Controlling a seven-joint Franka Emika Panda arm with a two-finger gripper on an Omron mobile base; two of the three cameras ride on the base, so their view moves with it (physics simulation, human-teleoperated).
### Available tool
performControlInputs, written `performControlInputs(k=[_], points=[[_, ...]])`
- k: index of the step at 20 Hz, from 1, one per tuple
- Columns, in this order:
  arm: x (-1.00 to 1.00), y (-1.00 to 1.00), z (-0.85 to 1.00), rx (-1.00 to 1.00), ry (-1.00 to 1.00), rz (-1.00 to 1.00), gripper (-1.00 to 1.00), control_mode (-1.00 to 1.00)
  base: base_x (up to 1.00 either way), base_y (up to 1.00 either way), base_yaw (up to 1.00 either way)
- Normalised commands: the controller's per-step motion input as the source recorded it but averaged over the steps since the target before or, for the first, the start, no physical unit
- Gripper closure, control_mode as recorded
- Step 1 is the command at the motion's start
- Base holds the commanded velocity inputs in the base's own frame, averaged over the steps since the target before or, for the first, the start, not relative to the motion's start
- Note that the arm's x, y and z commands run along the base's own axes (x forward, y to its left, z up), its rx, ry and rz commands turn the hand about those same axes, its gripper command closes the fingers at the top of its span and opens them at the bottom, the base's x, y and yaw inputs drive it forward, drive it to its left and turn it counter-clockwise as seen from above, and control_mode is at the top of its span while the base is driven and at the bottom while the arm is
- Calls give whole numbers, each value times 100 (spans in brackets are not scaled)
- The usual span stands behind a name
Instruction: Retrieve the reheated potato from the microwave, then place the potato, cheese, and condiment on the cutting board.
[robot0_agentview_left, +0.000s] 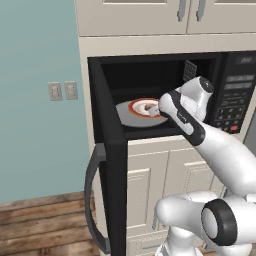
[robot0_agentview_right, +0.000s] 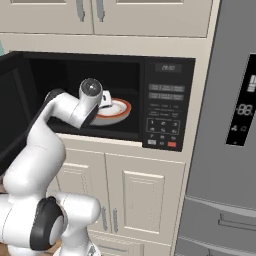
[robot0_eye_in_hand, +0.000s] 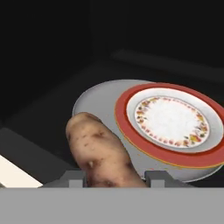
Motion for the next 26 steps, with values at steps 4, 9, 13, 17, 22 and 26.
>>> performControlInputs(k=[4, 9, 13, 17, 22, 26], points=[[-70, 5, 26, 0, 0, -11, 100, -100, 0, 0, 0], [-62, 0, 37, 0, 5, -13, 100, -100, 0, 0, 0], [-63, 0, 38, 0, 5, -12, 100, -100, 0, 0, 0], [-66, -4, 33, 0, 2, -9, 100, -100, 0, 0, 0], [-65, -1, 27, 0, 1, -8, 100, -100, 0, 0, 0], [-67, 0, 16, 0, 0, -9, 100, -100, 0, 0, 0]])
